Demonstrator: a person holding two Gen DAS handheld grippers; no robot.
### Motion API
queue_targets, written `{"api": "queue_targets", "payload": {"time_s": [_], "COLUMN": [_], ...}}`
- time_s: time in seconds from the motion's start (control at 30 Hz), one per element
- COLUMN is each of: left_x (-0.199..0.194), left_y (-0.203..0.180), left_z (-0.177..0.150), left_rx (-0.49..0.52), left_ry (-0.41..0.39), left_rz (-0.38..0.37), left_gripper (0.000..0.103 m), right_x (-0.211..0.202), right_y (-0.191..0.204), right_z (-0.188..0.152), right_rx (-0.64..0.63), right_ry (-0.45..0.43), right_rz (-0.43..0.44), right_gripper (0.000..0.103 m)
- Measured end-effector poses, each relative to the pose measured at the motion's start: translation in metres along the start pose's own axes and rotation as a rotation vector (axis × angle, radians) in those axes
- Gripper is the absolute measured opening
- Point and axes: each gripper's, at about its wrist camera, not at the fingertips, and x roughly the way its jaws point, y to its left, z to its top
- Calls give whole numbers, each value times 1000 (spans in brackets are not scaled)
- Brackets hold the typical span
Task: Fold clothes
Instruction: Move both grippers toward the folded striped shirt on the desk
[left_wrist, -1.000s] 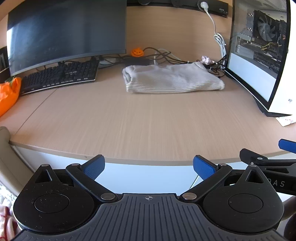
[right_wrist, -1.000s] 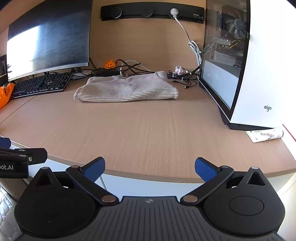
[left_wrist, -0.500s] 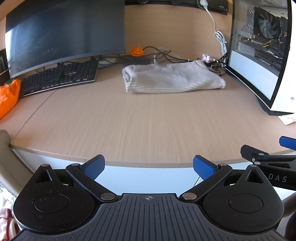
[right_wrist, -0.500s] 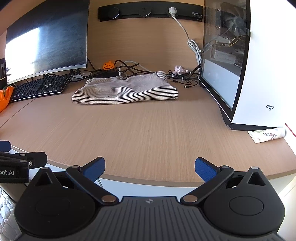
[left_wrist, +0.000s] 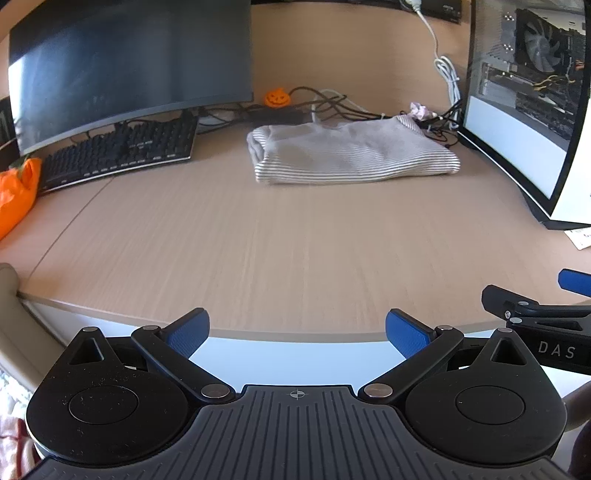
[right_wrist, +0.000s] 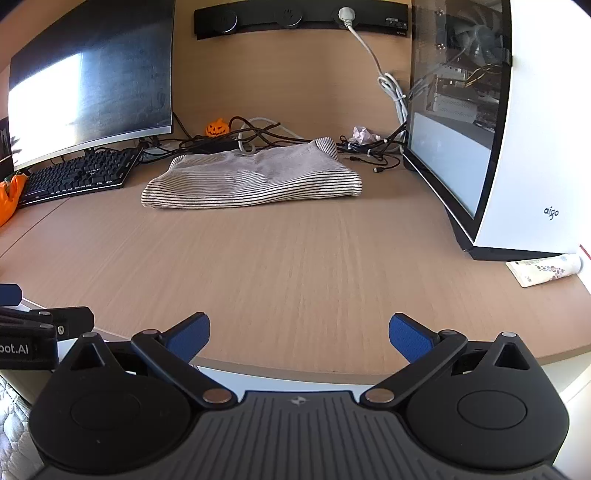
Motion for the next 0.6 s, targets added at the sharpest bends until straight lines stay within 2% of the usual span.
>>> {"api": "queue_targets", "payload": {"time_s": [0.37,0.47,0.6], "left_x": [17,22,29], "left_y": [2,3,6], "left_z": [3,7,16], "left_rx": [5,13,29], "left_ry": [37,27,16], "left_rz": [-22,-28,-84], "left_gripper": [103,103,103], "right_x": [13,15,21], "right_y": [3,1,-4], "right_z": [1,1,5], "right_rx": [-4,4,23], "right_ry": [34,44,63], "right_rz": [-13,-29,-54], "right_gripper": [103,103,103]}}
